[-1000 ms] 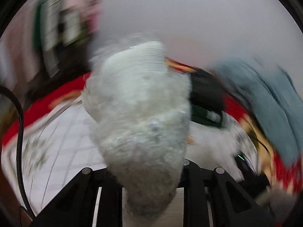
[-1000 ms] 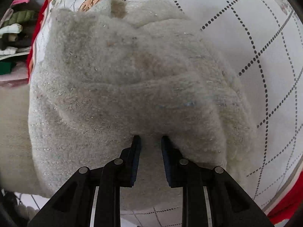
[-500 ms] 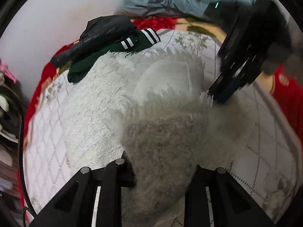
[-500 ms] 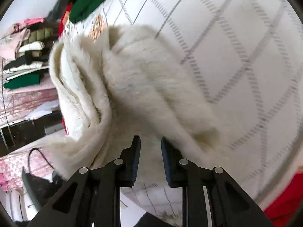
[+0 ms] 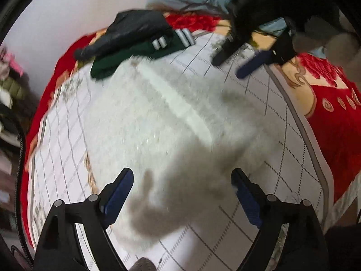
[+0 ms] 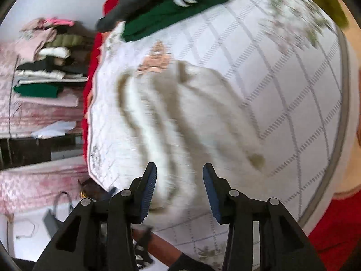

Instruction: Fold large clothes

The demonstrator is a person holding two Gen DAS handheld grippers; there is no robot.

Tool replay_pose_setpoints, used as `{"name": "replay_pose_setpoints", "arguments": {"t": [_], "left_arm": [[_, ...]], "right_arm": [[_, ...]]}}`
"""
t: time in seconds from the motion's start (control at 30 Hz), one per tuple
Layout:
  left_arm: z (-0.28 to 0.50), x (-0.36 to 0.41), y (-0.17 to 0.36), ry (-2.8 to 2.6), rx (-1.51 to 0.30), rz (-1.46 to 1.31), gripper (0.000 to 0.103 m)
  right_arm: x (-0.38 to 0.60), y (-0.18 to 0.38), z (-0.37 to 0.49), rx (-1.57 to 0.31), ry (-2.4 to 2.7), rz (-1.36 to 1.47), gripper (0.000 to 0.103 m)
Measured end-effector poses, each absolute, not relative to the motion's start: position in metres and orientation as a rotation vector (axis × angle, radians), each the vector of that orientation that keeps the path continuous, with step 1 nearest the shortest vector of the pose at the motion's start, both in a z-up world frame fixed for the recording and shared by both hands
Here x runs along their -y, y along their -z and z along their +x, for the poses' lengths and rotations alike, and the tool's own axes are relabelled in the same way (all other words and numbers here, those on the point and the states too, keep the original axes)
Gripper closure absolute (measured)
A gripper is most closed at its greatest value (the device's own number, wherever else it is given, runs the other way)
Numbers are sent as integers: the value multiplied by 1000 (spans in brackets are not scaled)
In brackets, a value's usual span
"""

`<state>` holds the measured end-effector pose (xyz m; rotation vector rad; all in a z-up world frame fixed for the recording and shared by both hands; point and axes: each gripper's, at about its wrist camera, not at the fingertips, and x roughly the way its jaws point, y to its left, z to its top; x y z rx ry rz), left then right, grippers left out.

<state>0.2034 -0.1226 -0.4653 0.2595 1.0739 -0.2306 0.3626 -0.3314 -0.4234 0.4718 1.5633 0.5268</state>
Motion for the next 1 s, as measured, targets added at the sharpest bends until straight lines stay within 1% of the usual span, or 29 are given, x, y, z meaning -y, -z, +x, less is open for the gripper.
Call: {"name": "replay_pose_setpoints", "arguments": {"t": [0.1, 0.2, 0.3, 0.33, 0.37, 0.47, 0.5, 0.53, 0.67, 0.7, 0.73, 0.77, 0.8, 0.83, 0.87, 0.9, 1.0], "left_arm": [[194, 106, 459, 155, -1110, 148, 15], [185, 83, 455, 35, -1151, 27, 15], [177, 61, 456, -73, -1196, -70, 15], [174, 53, 457, -114, -1214, -101, 15], [173, 47, 458, -145, -1222, -127, 15], [171, 32, 456, -222, -1234, -158, 15], [171, 29, 455, -231, -1233, -164, 15], [173, 26, 454, -245, -1230, -169, 15], [193, 22, 458, -274, -1232, -173, 15], [201, 22, 457, -274, -1228, -179, 15], [210, 22, 455, -271, -1220, -187, 15], [218, 20, 453, -273, -1208, -195, 15], [223, 16, 450, -277, -1196, -207, 15], [228, 11, 448, -280, -1182, -234, 15], [234, 2, 448, -285, -1171, -283, 15], [237, -4, 449, -286, -1168, -319, 15], [248, -29, 467, -246, -1172, -482, 15]], "right_arm": [[295, 419, 361, -1579, -615, 462, 58], [255, 432, 344, -1664, -707, 445, 58], [229, 466, 332, -1748, -715, 404, 59], [225, 484, 326, -1781, -683, 400, 64], [229, 493, 322, -1786, -632, 382, 91], [246, 497, 327, -1765, -544, 435, 95], [251, 491, 328, -1741, -525, 413, 102], [254, 489, 330, -1729, -506, 379, 103], [253, 491, 330, -1767, -549, 410, 102], [256, 483, 330, -1757, -577, 405, 99], [258, 478, 333, -1738, -583, 389, 98], [264, 474, 337, -1709, -581, 369, 88], [274, 464, 340, -1672, -571, 355, 65], [291, 455, 344, -1626, -550, 355, 50], [301, 451, 346, -1608, -535, 360, 27], [314, 451, 350, -1584, -510, 371, 23], [352, 473, 368, -1589, -478, 450, 23]]}}
